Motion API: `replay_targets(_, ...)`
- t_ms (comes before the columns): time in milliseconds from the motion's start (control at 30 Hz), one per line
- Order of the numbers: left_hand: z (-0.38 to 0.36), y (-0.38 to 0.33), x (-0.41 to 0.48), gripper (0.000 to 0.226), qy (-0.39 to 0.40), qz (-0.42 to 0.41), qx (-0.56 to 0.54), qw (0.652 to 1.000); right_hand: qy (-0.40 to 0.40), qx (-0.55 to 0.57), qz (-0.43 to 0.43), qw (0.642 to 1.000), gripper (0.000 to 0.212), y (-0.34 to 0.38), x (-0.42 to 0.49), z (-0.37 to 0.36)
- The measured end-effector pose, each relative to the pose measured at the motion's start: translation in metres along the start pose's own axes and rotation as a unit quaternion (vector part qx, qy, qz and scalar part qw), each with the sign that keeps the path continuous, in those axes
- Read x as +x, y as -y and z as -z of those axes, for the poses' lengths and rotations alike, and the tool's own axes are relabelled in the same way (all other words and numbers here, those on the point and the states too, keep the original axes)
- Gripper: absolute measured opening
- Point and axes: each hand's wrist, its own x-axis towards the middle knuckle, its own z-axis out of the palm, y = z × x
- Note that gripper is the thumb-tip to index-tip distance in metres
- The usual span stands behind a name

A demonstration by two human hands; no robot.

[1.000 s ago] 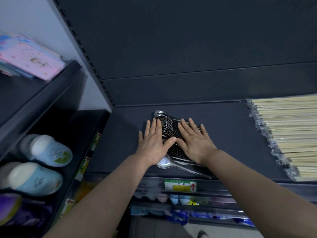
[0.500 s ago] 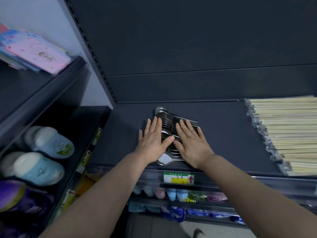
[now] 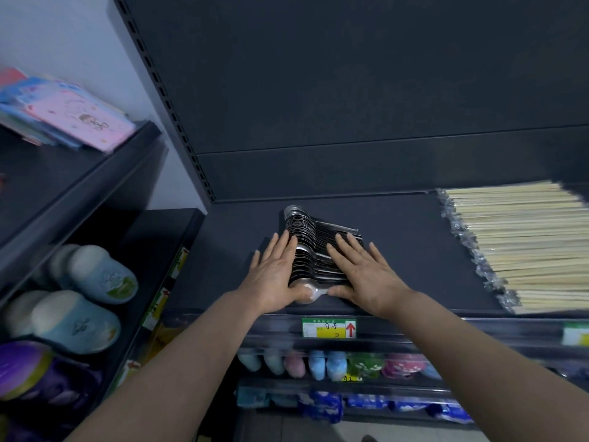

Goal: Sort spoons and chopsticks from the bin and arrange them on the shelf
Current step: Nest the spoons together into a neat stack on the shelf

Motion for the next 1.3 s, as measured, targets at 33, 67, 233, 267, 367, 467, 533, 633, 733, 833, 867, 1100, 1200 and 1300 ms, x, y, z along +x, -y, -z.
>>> replay_targets(33, -0.001, 0.0, 0.0, 0.107, 0.001, 0.002, 0.0, 1.0, -0.003, -0.003, -0.005, 1.0, 0.082, 0.001, 0.0, 0.0)
replay_targets(67, -0.001, 0.0, -0.001, 0.104, 0.001, 0.002, -0.002, 1.0, -0.003, -0.006, -0.011, 1.0, 0.08, 0.002, 0.001, -0.001)
replay_targets(233, -0.003, 0.003, -0.003, 0.092, -0.001, 0.003, -0.008, 1.0, -0.011, 0.009, -0.017, 1.0, 0.074, 0.01, 0.005, -0.003)
replay_targets(267, -0.004, 0.005, -0.004, 0.09, 0.0, 0.006, -0.011, 1.0, -0.008, 0.017, -0.017, 1.0, 0.078, 0.011, 0.005, -0.003)
replay_targets(367, -0.005, 0.009, -0.005, 0.084, -0.005, 0.01, -0.014, 1.0, 0.01, 0.011, -0.008, 1.0, 0.077, 0.013, 0.006, -0.005)
replay_targets(467, -0.005, 0.011, -0.005, 0.086, -0.022, 0.016, -0.031, 0.999, 0.01, 0.028, -0.015, 0.999, 0.067, 0.012, 0.005, -0.006)
replay_targets(533, -0.005, 0.012, -0.004, 0.095, -0.041, 0.022, -0.051, 0.998, 0.011, 0.038, -0.017, 0.999, 0.066, 0.012, 0.006, -0.006)
replay_targets(633, -0.003, 0.015, -0.005, 0.105, -0.05, 0.021, -0.059, 0.997, 0.016, 0.038, -0.023, 0.999, 0.066, 0.013, 0.006, -0.007)
replay_targets(733, -0.004, 0.015, -0.004, 0.1, -0.057, 0.017, -0.034, 0.998, 0.012, 0.019, -0.038, 0.999, 0.066, 0.014, 0.009, -0.006)
replay_targets(833, -0.005, 0.009, 0.0, 0.093, -0.061, 0.024, -0.038, 0.997, 0.012, 0.011, -0.055, 0.998, 0.064, 0.016, 0.013, -0.006)
replay_targets(867, -0.005, 0.007, 0.001, 0.091, -0.061, 0.026, -0.039, 0.997, 0.013, 0.01, -0.058, 0.998, 0.063, 0.016, 0.014, -0.006)
replay_targets(1100, -0.006, 0.004, 0.005, 0.086, -0.066, 0.028, -0.033, 0.997, 0.008, 0.014, -0.048, 0.999, 0.062, 0.017, 0.015, -0.008)
replay_targets(1200, -0.003, 0.004, 0.007, 0.085, -0.035, 0.013, -0.019, 0.999, 0.013, 0.028, -0.039, 0.999, 0.067, 0.02, 0.016, -0.009)
replay_targets(1300, -0.003, 0.004, 0.008, 0.083, -0.027, 0.012, -0.007, 1.0, 0.011, 0.045, -0.037, 0.998, 0.07, 0.019, 0.015, -0.009)
